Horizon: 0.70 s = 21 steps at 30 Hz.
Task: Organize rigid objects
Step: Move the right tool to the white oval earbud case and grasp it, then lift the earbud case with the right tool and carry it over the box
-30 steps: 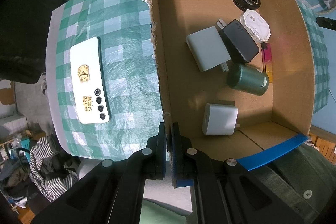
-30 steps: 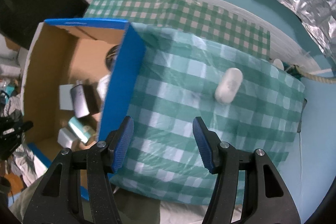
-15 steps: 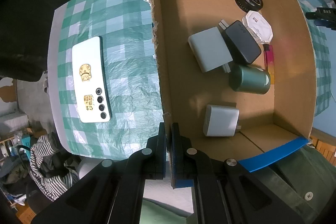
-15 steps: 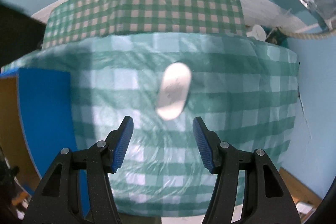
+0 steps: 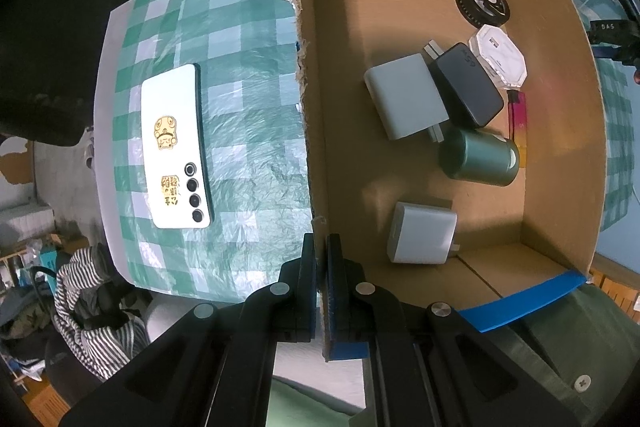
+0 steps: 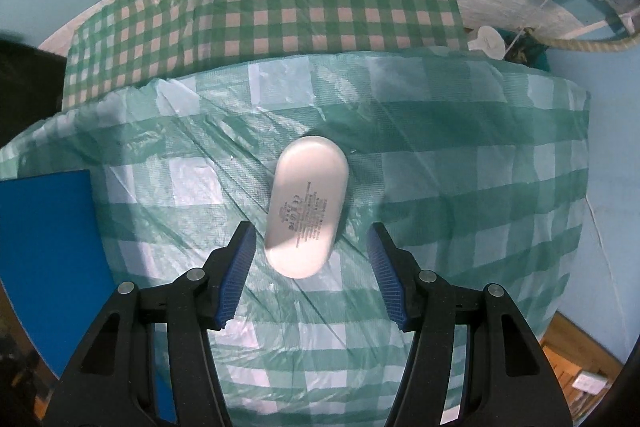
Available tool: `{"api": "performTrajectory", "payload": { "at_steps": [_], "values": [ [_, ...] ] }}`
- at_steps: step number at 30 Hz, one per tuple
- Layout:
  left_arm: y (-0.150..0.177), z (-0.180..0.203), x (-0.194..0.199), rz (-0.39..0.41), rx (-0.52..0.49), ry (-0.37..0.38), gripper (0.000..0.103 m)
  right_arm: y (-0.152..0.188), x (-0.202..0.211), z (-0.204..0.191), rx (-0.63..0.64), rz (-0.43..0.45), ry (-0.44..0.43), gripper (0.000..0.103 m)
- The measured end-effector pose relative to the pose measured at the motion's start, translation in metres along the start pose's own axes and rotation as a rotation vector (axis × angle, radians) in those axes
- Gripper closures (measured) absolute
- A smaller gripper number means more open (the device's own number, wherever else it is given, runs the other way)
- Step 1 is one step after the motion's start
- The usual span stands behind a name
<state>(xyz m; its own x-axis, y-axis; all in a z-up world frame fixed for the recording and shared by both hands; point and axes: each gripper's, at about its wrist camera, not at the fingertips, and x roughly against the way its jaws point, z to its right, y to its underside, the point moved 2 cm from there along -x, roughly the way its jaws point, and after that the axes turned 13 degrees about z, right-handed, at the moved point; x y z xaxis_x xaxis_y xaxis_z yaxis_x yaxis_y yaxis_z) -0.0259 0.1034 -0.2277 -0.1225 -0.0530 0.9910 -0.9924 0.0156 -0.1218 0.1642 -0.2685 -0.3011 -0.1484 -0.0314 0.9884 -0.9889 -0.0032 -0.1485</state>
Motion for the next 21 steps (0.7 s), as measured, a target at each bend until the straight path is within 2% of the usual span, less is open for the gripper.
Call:
{"api": "performTrajectory", "payload": {
  "at_steps": [2,4,12,21],
  "values": [
    [0.000,0.000,0.000,0.000,0.001,-0.002,0.099,0.001,-0.003,-0.001,0.010,-0.007,-0.001,0.059],
    [0.000,0.001,0.000,0.000,0.001,-0.004,0.099,0.002,-0.004,-0.002,0.018,-0.014,-0.002,0.065],
    [0.000,0.001,0.000,0.000,-0.003,-0.004,0.099,0.007,-0.002,-0.006,0.081,-0.005,0.008,0.067],
    [-0.001,0.001,0.000,0.002,-0.010,-0.003,0.099,0.018,0.017,-0.016,0.139,0.015,-0.024,0.067]
  ]
}}
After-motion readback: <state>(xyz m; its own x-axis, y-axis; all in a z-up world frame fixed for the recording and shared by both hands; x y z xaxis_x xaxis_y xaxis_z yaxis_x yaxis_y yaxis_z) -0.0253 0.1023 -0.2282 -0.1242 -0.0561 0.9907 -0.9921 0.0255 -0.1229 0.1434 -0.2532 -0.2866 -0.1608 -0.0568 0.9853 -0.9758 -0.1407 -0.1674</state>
